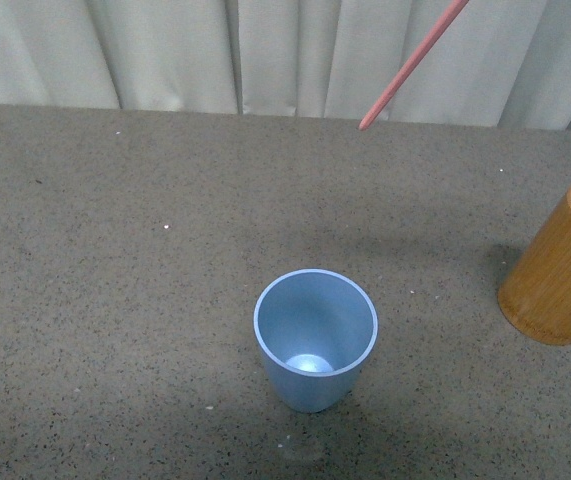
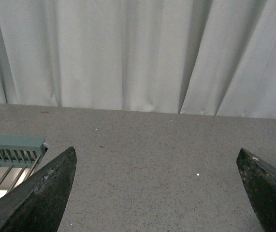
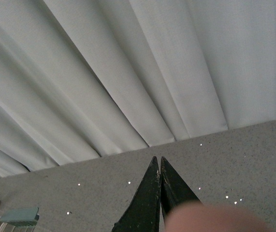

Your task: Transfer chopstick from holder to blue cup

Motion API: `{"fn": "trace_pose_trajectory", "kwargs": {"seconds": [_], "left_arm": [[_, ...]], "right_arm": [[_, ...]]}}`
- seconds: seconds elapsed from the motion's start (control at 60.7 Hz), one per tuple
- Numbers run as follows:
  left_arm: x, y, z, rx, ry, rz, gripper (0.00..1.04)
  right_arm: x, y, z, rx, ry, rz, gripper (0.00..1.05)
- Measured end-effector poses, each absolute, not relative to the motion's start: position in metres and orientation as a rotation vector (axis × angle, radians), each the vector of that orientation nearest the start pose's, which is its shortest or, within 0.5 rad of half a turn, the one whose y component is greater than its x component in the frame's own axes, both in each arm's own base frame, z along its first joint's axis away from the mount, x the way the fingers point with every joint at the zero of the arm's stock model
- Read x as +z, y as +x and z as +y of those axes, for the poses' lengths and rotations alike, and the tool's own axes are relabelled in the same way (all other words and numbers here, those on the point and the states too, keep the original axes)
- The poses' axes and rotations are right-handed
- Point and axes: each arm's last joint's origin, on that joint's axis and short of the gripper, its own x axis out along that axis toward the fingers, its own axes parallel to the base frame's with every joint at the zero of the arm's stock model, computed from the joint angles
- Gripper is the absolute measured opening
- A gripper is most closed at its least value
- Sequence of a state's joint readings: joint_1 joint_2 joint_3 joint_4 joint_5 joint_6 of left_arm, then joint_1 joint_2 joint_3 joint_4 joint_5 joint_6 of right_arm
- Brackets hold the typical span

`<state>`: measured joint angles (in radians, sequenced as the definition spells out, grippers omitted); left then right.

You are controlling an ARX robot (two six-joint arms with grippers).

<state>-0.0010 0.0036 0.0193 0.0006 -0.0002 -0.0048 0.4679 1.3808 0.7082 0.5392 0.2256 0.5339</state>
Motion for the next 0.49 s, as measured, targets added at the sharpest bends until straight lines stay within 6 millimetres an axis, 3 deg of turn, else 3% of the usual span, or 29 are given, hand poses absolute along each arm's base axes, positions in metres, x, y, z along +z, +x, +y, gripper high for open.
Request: {"fn": "trace_pose_trajectory", "kwargs": {"seconds": [0.494], "left_arm": [[0.170,0.097,0.000,-0.001,-0.005,-0.016,0.98]], "right_arm": [[0.230,0.250,0.153,0.264,0.481,0.229,0.01]]}}
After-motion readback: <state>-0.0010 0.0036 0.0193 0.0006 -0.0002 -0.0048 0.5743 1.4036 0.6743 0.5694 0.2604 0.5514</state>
